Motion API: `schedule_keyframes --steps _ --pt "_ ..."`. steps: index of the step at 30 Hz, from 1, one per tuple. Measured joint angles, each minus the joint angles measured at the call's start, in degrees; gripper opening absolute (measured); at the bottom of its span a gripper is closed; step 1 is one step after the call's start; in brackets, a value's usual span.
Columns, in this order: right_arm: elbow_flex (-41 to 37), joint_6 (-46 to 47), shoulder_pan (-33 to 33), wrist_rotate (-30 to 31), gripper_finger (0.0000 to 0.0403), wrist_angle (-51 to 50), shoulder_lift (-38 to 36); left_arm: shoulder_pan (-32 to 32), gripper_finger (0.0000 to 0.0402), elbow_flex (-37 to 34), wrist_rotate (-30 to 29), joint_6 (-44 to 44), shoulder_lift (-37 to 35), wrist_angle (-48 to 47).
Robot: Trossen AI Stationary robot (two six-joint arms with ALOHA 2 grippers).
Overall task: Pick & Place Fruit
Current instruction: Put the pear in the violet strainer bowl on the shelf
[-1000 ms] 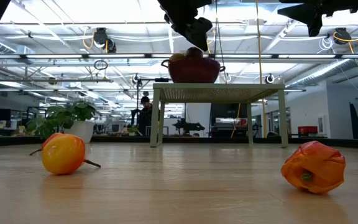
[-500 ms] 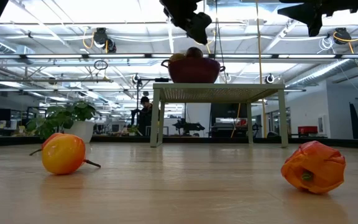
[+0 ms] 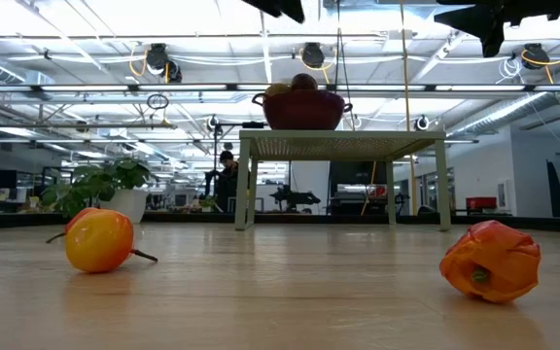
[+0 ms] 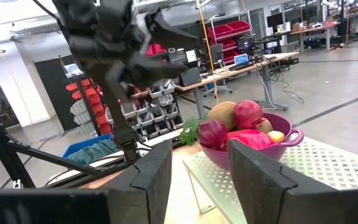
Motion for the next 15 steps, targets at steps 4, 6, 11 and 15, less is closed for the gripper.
schedule_keyframes --steps 4,6,11,15 --pt "0.00 -0.08 0.00 0.00 0.0151 -0.02 0.00 -1.55 0.0295 0.07 2.53 -10.92 -3.86 -8.01" --pt "0.00 -0.13 0.00 0.00 0.0151 -0.02 0.00 -2.22 0.0285 0.07 5.27 -16.19 -5.12 -12.12" --pt "0.00 -0.18 0.01 0.00 0.0151 -0.04 0.00 -4.30 0.0264 0.07 11.10 -30.78 -7.09 -22.14" --pt "0.00 -0.18 0.01 0.00 0.0151 -0.07 0.00 -5.86 0.0252 0.07 19.58 -41.06 -7.12 -30.28"
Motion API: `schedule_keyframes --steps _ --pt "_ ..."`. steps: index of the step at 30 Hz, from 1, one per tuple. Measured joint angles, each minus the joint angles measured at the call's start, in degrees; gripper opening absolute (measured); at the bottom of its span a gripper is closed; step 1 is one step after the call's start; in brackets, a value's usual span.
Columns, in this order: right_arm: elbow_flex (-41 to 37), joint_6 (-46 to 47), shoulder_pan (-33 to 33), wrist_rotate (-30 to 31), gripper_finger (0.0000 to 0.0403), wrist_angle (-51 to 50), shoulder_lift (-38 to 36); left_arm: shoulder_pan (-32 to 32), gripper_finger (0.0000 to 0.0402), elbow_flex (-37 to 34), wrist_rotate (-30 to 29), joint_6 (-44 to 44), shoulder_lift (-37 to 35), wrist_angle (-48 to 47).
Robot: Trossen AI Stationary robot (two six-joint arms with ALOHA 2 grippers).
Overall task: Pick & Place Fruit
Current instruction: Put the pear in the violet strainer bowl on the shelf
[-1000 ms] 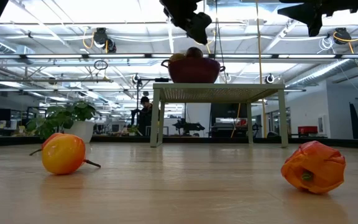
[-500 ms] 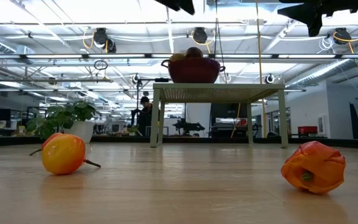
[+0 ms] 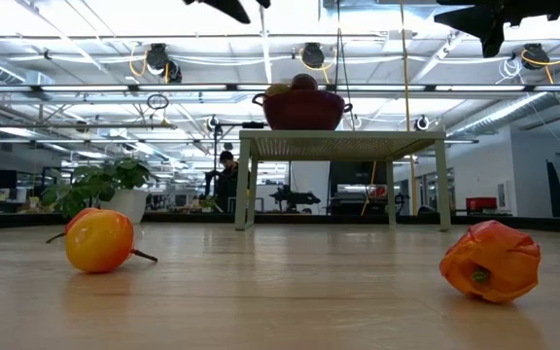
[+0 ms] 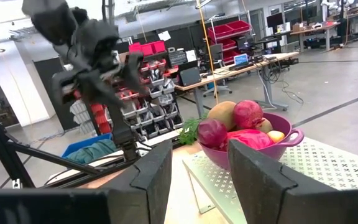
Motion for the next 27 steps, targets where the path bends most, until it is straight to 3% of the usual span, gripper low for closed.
schedule_keyframes --steps 4,7,12,21,27 --pt "0.00 0.00 0.01 0.00 0.0151 0.00 0.00 -1.48 0.0246 0.00 10.12 -8.46 0.42 -7.42" --pt "0.00 0.00 -0.01 0.00 0.0151 0.00 0.00 -3.19 0.0246 -0.51 14.35 -14.15 1.13 -12.38" --pt "0.02 0.00 -0.01 -0.02 0.0151 -0.05 -0.02 -6.31 0.0246 -3.99 15.38 -22.90 1.61 -16.79" --pt "0.02 -0.01 -0.01 -0.02 0.0151 -0.14 -0.02 -10.86 0.0246 -14.52 15.46 -33.37 1.62 -15.74" --pt "0.02 -0.02 0.00 -0.02 0.0151 -0.15 -0.02 -12.12 0.0246 -19.32 19.38 -41.91 1.62 -15.83"
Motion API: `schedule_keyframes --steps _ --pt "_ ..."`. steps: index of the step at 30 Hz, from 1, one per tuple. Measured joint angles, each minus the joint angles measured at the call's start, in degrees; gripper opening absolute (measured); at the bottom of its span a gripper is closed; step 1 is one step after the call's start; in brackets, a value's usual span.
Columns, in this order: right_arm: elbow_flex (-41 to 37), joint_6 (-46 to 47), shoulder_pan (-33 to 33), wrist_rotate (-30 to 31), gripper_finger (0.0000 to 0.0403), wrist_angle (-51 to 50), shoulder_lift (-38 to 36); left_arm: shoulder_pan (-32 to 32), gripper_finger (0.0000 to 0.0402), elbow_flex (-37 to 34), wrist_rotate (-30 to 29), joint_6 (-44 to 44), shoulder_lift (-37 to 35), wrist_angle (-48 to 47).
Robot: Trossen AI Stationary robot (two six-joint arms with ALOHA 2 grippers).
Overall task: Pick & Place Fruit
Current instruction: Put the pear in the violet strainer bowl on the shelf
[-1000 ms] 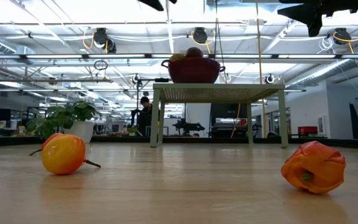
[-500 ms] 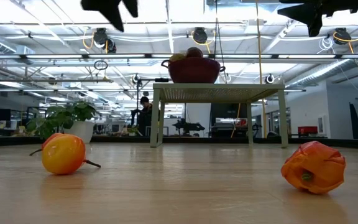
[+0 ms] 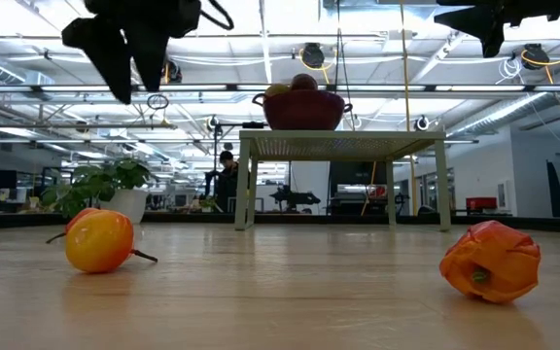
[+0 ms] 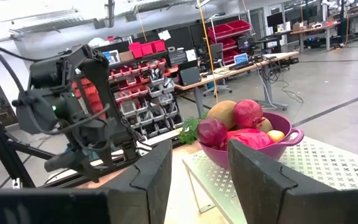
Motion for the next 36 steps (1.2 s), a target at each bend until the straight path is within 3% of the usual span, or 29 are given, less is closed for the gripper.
schedule_keyframes --steps 11,16,20,29,36 --pt "0.00 0.00 -0.01 0.01 0.0151 0.04 0.00 -2.85 0.0246 -8.06 -0.25 0.15 0.00 0.64" --pt "0.00 0.00 -0.01 0.15 0.0151 0.15 0.00 -2.98 0.0250 -11.49 0.66 0.70 0.00 5.85" --pt "0.00 0.00 0.00 0.17 0.0151 0.15 0.00 -2.32 0.0281 -14.38 2.34 0.84 0.00 10.94" --pt "-0.01 0.00 -0.01 0.26 0.0151 0.17 0.00 -1.80 0.0387 -18.67 4.12 3.43 0.00 11.94" --pt "0.00 0.13 -0.01 0.26 0.0151 0.17 0.00 -1.82 0.0394 -21.44 4.32 5.83 -0.02 18.23"
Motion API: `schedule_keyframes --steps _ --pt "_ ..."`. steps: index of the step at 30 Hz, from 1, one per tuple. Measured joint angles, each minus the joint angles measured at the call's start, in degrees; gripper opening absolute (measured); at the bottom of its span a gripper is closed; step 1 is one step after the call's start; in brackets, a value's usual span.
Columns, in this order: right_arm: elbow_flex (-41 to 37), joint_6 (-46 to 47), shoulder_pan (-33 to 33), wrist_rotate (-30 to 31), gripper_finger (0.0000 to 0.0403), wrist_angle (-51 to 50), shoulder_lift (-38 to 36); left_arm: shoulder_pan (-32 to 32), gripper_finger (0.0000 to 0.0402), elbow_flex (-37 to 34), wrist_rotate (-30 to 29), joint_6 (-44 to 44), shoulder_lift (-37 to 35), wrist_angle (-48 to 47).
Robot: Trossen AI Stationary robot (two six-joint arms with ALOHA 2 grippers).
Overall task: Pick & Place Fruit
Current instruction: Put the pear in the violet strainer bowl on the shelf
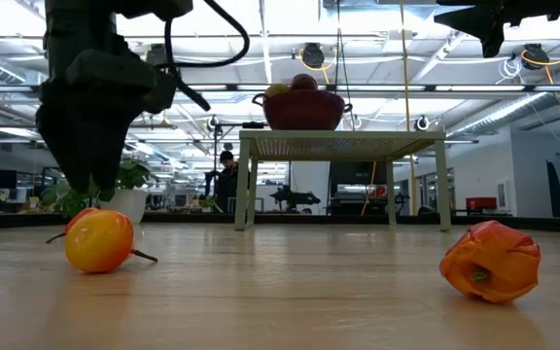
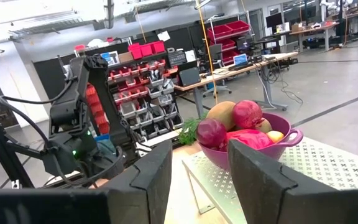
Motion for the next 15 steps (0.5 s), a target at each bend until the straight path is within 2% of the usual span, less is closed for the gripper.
schedule_keyframes --steps 15 --pt "0.00 0.07 0.00 0.00 0.0151 -0.02 0.00 1.53 0.0326 -6.50 0.07 -1.52 0.00 3.95"
